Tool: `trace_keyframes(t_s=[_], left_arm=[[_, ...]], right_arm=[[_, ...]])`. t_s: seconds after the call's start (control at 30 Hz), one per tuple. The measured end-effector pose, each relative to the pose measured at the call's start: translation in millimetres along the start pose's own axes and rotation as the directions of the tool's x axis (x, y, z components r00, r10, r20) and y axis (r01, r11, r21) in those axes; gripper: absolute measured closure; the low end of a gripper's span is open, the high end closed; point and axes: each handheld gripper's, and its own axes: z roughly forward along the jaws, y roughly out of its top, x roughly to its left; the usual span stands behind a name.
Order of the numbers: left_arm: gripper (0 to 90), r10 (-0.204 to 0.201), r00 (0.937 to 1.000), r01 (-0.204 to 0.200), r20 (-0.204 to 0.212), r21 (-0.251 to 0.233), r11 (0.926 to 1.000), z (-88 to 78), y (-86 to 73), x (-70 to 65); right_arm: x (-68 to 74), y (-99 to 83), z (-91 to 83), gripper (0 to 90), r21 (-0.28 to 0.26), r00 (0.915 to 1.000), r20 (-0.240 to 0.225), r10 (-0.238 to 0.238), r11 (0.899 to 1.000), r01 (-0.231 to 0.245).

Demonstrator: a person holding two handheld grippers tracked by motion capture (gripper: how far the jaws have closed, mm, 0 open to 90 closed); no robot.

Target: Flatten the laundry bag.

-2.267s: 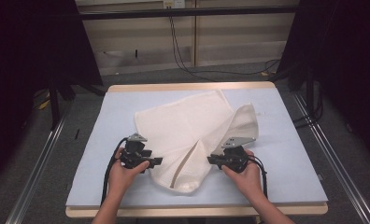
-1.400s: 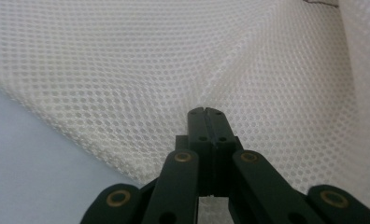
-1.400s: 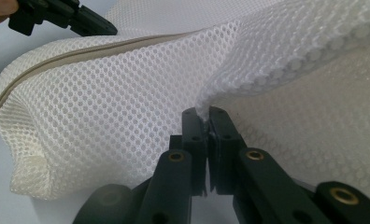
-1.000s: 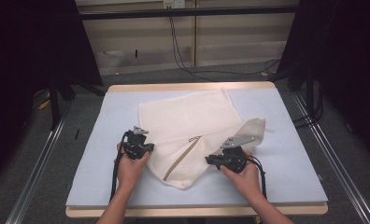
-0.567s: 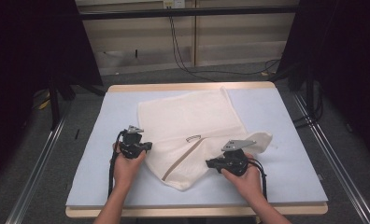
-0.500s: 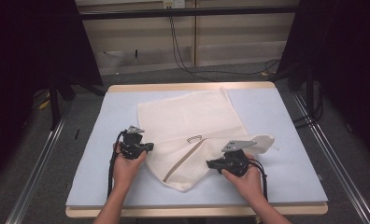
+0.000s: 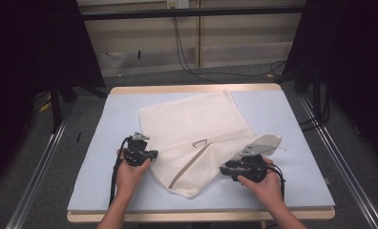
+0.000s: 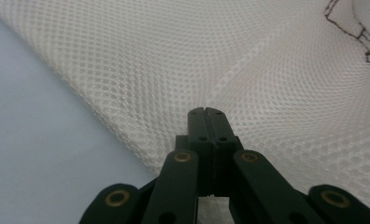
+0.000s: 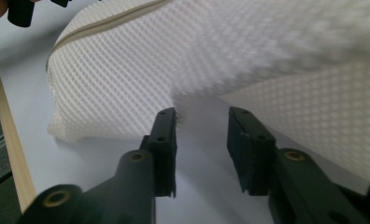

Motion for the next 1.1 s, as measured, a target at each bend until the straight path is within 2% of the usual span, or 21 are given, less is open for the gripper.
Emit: trace_keyframes(t_s=[0.03, 0.07, 0.17, 0.2, 0.33, 0.4, 0.5, 0.53, 0.6, 0.67, 0.83, 0.9, 0.93, 1.0, 1.03, 1.1], left_arm=[[90.0, 0.005, 1.0, -0.005, -0.006, 0.006, 1.0, 0.0, 0.8, 0.2], [90.0, 0.021, 0.9993, -0.021, -0.031, 0.013, 0.9997, -0.6, 1.7, 0.1], [90.0, 0.017, 0.9981, -0.017, -0.059, 0.01, 0.9998, 0.0, 3.1, 1.2], [90.0, 0.013, 0.9986, -0.012, -0.052, 0.007, 0.9999, 0.0, 3.2, 2.3], [90.0, -0.004, 0.9973, 0.004, -0.073, 0.001, 1.0, -2.8, 4.1, 11.2], [90.0, -0.024, 0.997, 0.024, -0.073, -0.011, 0.9997, -3.8, 4.2, 14.0], [90.0, -0.029, 0.9957, 0.028, -0.088, -0.012, 0.9995, -6.4, 4.7, 19.5], [90.0, -0.05, 0.9953, 0.048, -0.083, -0.027, 0.9985, -6.4, 4.5, 20.1], [90.0, -0.044, 0.9956, 0.042, -0.083, -0.022, 0.9989, -8.5, 4.4, 23.2], [90.0, -0.055, 0.9957, 0.053, -0.075, -0.032, 0.9981, -8.8, 4.2, 23.4], [90.0, -0.065, 0.9961, 0.063, -0.058, -0.034, 0.9974, -10.8, 3.9, 24.1], [90.0, -0.06, 0.9969, 0.059, -0.051, -0.029, 0.9979, -11.8, 3.7, 24.7], [90.0, -0.055, 0.9973, 0.053, -0.049, -0.028, 0.9982, -12.0, 3.6, 24.7], [90.0, -0.071, 0.9965, 0.069, -0.043, -0.041, 0.9968, -12.1, 3.5, 23.4], [90.0, -0.068, 0.9968, 0.067, -0.042, -0.041, 0.9969, -12.9, 3.5, 23.8], [90.0, -0.07, 0.9971, 0.069, -0.031, -0.041, 0.9968, -14.5, 3.2, 23.9]], right_arm=[[-2.2, -2.3, -3.7, 62.2, -0.003, 0.9999, 0.012, -0.003, 1.0, 0.003], [-5.6, -5.5, -8.1, 62.1, -0.003, 0.9997, 0.024, -0.008, 1.0, 0.008], [-14.1, -11.8, -19.2, 62.2, -0.016, 0.9985, 0.054, -0.006, 1.0, 0.006], [-18.2, -14.4, -24.5, 62.2, -0.021, 0.9975, 0.071, -0.005, 1.0, 0.007], [-30.9, -23.3, -39.7, 62.4, -0.023, 0.9906, 0.136, -0.009, 1.0, 0.012], [-37.5, -29.2, -46.4, 64.0, -0.02, 0.9879, 0.155, -0.002, 1.0, 0.005], [-46.6, -34.9, -55.8, 67.1, -0.035, 0.9857, 0.169, 0.006, 0.999, 0.0], [-50.4, -36.4, -59.6, 68.7, -0.041, 0.9839, 0.178, 0.009, 0.999, -0.002], [-55.2, -37.8, -63.7, 71.2, -0.05, 0.9816, 0.191, 0.012, 0.999, -0.003], [-60.6, -39.1, -67.1, 75.9, -0.046, 0.9782, 0.207, 0.012, 0.999, -0.003], [-70.8, -42.1, -71.6, 86.8, -0.013, 0.9722, 0.233, -0.027, 0.999, 0.031], [-73.5, -42.3, -74.4, 87.9, -0.01, 0.972, 0.234, -0.027, 0.999, 0.03], [-75.0, -42.4, -76.0, 88.0, -0.012, 0.9696, 0.244, -0.024, 1.0, 0.028], [-79.1, -42.8, -79.4, 88.5, -0.01, 0.9664, 0.256, -0.017, 1.0, 0.02], [-80.9, -43.1, -80.6, 88.5, -0.012, 0.9621, 0.272, -0.01, 1.0, 0.013], [-84.6, -43.5, -82.3, 88.5, -0.013, 0.9607, 0.278, 0.001, 1.0, 0.002]])
